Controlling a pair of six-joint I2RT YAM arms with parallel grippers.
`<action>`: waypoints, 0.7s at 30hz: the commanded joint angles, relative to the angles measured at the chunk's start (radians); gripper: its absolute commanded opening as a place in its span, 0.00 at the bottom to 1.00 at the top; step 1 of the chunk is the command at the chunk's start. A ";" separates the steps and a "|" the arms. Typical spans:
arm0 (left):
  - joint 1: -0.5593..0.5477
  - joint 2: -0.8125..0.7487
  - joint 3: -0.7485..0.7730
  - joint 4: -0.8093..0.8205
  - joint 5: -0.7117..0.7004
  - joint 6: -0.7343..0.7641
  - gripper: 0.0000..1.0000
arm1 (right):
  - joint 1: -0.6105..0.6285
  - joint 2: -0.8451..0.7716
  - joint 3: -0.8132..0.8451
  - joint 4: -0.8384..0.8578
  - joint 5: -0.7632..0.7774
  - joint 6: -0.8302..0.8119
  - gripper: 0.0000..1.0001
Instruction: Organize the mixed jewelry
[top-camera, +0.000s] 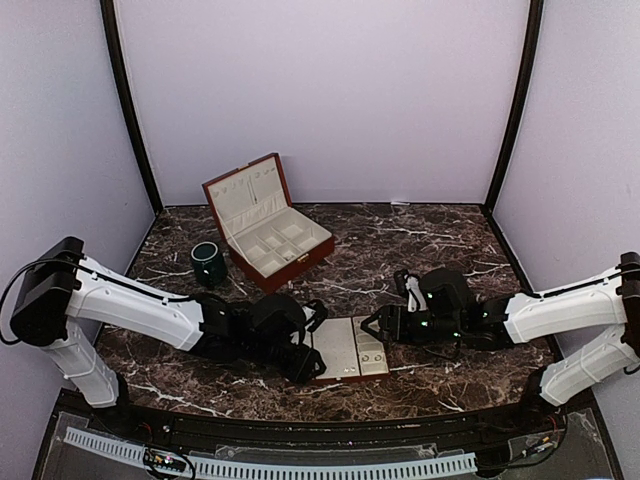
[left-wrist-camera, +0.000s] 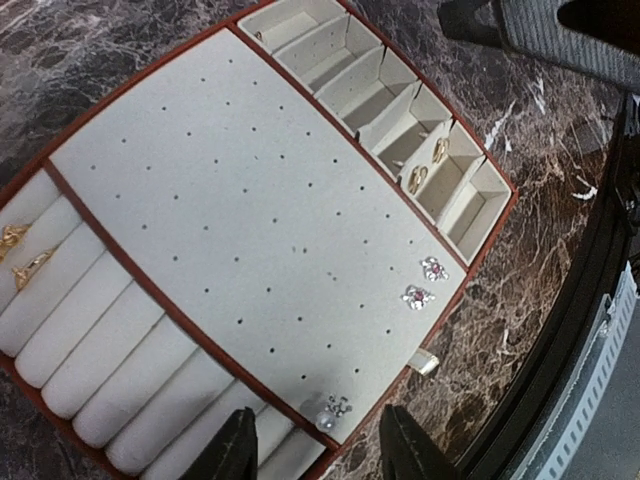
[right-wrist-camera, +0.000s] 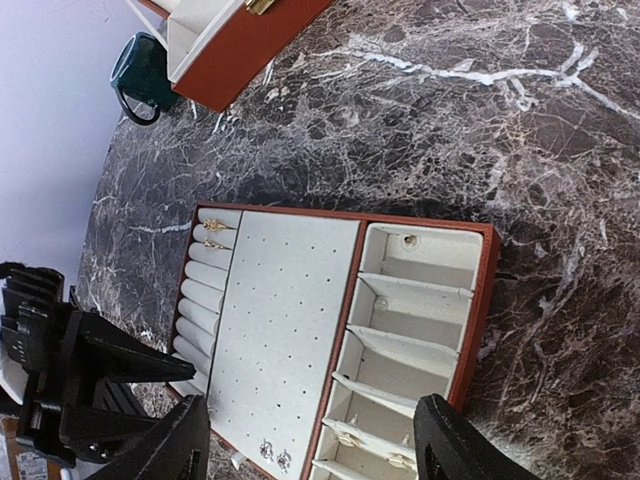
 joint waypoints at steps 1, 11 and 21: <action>0.002 -0.081 0.004 -0.040 -0.041 0.008 0.46 | -0.003 0.005 0.026 0.046 -0.006 -0.014 0.71; 0.001 -0.071 -0.001 -0.001 -0.006 -0.003 0.18 | -0.003 0.008 0.026 0.051 -0.012 -0.016 0.71; 0.001 -0.028 0.013 0.004 -0.007 -0.007 0.09 | -0.003 0.006 0.021 0.051 -0.009 -0.013 0.71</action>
